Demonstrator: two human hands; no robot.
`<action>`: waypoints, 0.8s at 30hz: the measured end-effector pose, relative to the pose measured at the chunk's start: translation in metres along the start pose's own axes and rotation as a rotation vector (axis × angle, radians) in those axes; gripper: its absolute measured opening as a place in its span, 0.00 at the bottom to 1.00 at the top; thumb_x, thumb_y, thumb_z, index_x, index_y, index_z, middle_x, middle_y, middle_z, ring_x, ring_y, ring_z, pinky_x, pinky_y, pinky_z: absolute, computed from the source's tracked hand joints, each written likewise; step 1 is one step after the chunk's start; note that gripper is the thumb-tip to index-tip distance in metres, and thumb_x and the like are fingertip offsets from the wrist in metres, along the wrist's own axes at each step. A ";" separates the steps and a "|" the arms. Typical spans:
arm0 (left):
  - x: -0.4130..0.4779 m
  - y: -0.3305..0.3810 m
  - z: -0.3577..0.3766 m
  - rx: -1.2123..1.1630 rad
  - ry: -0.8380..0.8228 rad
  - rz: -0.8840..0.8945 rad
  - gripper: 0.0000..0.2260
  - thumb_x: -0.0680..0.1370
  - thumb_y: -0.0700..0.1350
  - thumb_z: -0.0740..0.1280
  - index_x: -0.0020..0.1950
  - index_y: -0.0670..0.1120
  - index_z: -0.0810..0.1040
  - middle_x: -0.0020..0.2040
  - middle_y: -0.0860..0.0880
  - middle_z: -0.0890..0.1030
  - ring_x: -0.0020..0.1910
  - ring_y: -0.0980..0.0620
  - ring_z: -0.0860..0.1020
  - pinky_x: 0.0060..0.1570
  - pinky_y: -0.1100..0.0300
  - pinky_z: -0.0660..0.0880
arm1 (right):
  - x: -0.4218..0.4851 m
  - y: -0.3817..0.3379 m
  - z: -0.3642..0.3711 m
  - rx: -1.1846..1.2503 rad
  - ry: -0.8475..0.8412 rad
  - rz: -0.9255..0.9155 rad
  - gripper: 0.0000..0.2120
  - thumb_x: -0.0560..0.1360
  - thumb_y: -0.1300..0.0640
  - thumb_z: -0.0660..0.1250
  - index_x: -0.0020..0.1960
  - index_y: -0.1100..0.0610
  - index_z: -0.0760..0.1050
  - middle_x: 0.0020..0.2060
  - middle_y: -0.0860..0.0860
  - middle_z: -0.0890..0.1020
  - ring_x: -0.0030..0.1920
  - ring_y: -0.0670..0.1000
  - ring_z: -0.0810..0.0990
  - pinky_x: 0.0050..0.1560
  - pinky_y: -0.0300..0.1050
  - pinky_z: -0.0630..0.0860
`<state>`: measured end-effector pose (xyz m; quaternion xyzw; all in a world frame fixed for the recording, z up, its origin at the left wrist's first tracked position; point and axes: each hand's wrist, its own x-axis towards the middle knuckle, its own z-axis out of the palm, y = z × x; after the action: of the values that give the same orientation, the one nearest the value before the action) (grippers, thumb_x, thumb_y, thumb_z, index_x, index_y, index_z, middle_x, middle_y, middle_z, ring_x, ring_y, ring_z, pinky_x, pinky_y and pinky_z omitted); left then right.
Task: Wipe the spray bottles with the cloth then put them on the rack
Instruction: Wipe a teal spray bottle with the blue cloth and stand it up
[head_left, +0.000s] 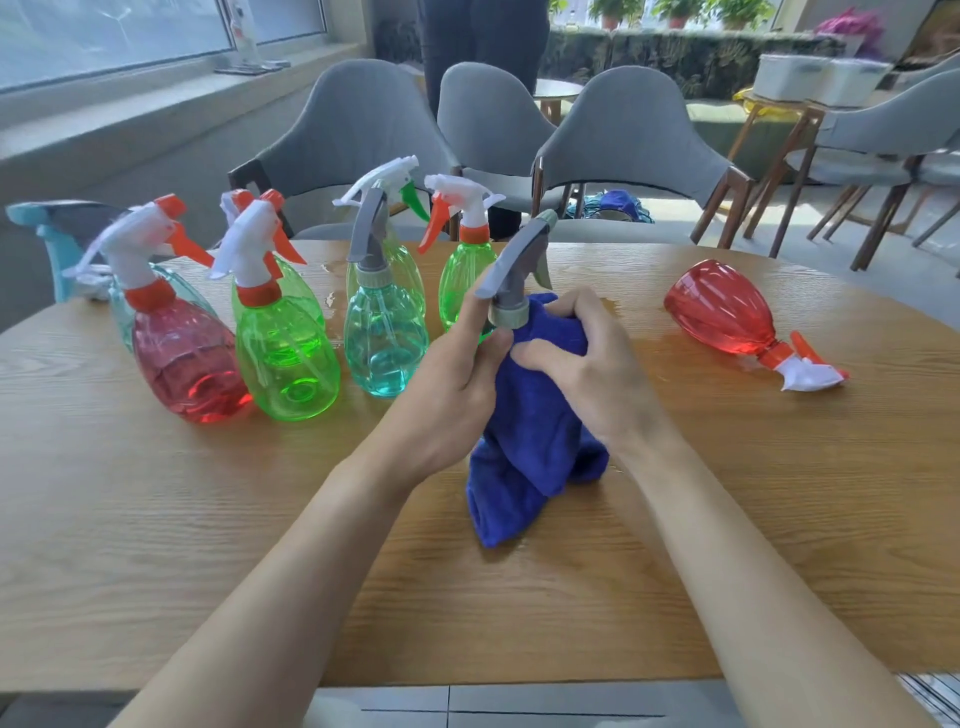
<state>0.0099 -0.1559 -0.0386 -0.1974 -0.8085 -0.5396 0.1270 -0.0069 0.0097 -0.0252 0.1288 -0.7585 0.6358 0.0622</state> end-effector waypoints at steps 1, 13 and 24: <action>0.001 -0.002 -0.001 -0.008 -0.001 0.009 0.20 0.90 0.40 0.56 0.84 0.48 0.63 0.68 0.52 0.81 0.68 0.52 0.79 0.72 0.45 0.73 | 0.001 -0.001 0.000 -0.020 0.000 -0.007 0.14 0.71 0.53 0.78 0.46 0.50 0.72 0.48 0.50 0.79 0.45 0.47 0.79 0.46 0.43 0.75; 0.005 0.007 0.016 -0.163 0.199 -0.071 0.16 0.83 0.46 0.73 0.69 0.53 0.73 0.58 0.53 0.83 0.60 0.58 0.78 0.60 0.67 0.74 | 0.003 0.000 0.007 0.302 0.106 0.138 0.10 0.83 0.61 0.69 0.52 0.51 0.88 0.50 0.54 0.89 0.53 0.55 0.88 0.54 0.50 0.82; 0.001 0.000 0.007 -0.070 0.108 0.043 0.19 0.89 0.38 0.60 0.80 0.46 0.70 0.57 0.60 0.81 0.61 0.61 0.78 0.66 0.63 0.72 | -0.001 -0.004 0.012 0.121 0.199 0.088 0.12 0.77 0.61 0.71 0.38 0.51 0.74 0.34 0.45 0.76 0.37 0.44 0.74 0.42 0.39 0.71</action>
<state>0.0086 -0.1494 -0.0406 -0.1897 -0.7767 -0.5745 0.1750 -0.0043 -0.0027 -0.0234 0.0351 -0.7137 0.6922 0.1013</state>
